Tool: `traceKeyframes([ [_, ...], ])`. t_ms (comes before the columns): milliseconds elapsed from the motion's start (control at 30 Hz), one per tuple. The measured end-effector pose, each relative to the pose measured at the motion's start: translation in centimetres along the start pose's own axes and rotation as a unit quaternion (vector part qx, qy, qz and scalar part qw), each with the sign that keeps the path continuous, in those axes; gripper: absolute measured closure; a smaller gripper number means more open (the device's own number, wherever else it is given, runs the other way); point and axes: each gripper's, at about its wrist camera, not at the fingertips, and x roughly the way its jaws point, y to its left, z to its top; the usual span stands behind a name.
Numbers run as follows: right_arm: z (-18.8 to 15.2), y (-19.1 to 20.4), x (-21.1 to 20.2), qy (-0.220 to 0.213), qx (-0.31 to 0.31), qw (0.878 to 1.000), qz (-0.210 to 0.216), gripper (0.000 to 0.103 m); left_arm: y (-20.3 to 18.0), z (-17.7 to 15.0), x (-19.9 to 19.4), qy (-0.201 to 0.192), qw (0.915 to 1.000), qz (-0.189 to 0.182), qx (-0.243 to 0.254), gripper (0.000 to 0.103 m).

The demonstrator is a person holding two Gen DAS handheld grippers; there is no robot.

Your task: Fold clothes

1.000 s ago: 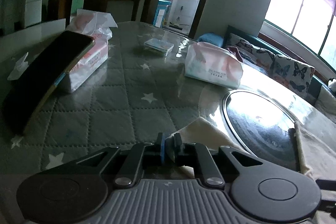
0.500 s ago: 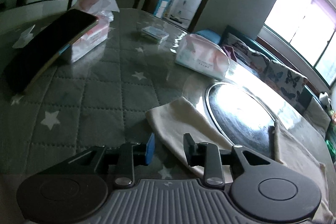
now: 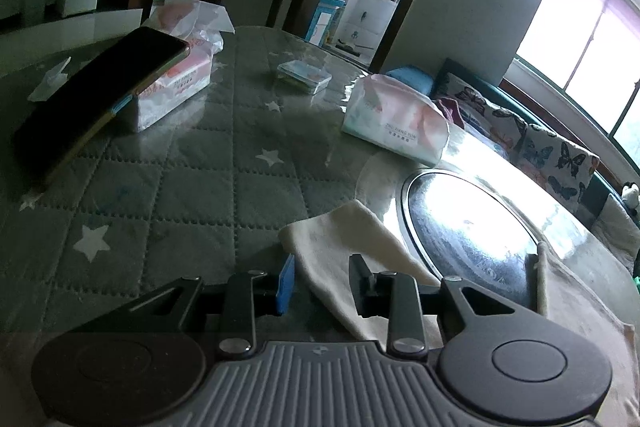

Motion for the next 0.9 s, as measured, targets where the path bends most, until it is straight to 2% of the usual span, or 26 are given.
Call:
traceKeyframes([
  [167, -1.4, 0.1, -0.1, 0.019, 0.003, 1.0, -0.007, 0.091, -0.1, 0.0, 0.1, -0.002, 1.0, 0.001, 0.005, 0.073],
  [233, -1.4, 0.1, -0.4, 0.013, 0.007, 1.0, -0.008, 0.102, 0.0, 0.1, 0.2, -0.003, 1.0, 0.001, 0.004, 0.074],
  [333, -1.3, -0.1, -1.5, 0.002, 0.013, 1.0, -0.005, 0.101, 0.1, 0.2, 0.4, -0.002, 1.0, 0.001, -0.001, 0.079],
  [467, -1.7, 0.1, -1.5, 0.017, -0.003, 1.0, -0.008, 0.1, 0.2, 0.4, 0.5, -0.002, 1.0, 0.002, -0.004, 0.079],
  [533, -1.6, 0.3, -1.4, 0.009, -0.009, 1.0, -0.01, 0.093, 0.1, 0.4, 0.5, -0.001, 1.0, 0.002, -0.004, 0.079],
  [767, -1.1, 0.8, 0.2, 0.0, -0.022, 1.0, -0.002, 0.092, 0.1, 0.5, 0.6, -0.001, 1.0, 0.002, 0.002, 0.079],
  [833, -1.0, 0.7, 0.3, 0.0, -0.017, 1.0, 0.003, 0.099, 0.1, 0.5, 0.7, -0.002, 1.0, 0.0, 0.003, 0.079],
  [900, -0.9, 0.4, -0.2, -0.002, -0.006, 1.0, 0.016, 0.1, 0.2, 0.6, 0.8, -0.002, 1.0, 0.001, 0.002, 0.079],
])
